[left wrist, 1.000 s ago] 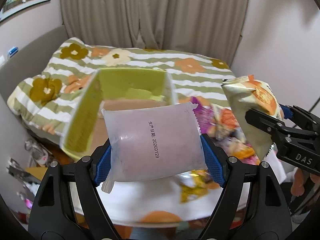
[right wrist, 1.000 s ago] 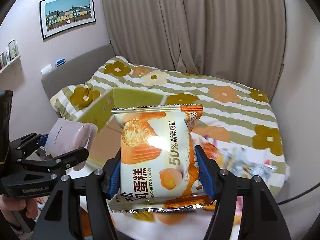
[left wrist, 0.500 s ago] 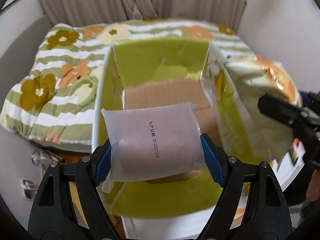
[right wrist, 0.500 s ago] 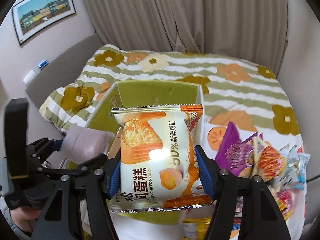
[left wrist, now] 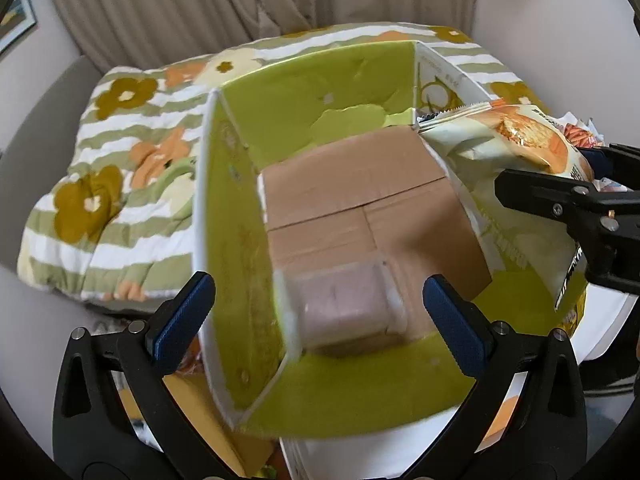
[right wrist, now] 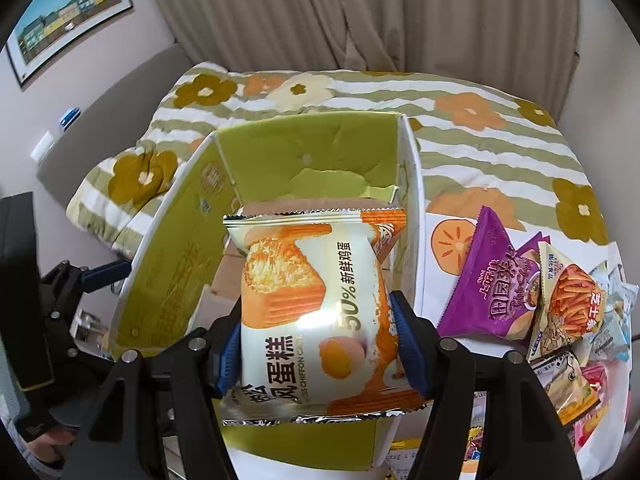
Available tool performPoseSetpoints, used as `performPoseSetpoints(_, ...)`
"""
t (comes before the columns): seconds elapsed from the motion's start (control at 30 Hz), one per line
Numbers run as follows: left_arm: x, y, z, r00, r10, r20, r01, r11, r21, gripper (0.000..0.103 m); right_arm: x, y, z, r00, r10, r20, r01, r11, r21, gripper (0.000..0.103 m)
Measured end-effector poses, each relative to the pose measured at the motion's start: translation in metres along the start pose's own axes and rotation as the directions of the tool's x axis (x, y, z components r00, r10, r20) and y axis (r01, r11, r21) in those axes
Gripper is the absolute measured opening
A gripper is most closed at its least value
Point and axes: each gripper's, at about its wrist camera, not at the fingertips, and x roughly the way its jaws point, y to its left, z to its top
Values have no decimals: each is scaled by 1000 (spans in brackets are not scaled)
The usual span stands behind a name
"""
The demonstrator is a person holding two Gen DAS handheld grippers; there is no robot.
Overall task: Organize snacks
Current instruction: 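Lower the pink packet into the box with left tool while right tool drops the cake bag in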
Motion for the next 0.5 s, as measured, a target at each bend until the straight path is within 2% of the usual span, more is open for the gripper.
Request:
performPoseSetpoints(0.23,-17,5,-16,1000,8,-6,-9,993,-117,103,12,7,0,998,40,-45,-42,998,-45,62)
performPoseSetpoints(0.37,-23,9,-17,1000,29,2,-29,989,-142,103,27,11,1,998,35,-60,-40,995,-93,62)
performPoseSetpoints(0.5,-26,10,-18,1000,31,2,-30,986,-165,103,34,12,0,996,54,-73,-61,994,-93,62)
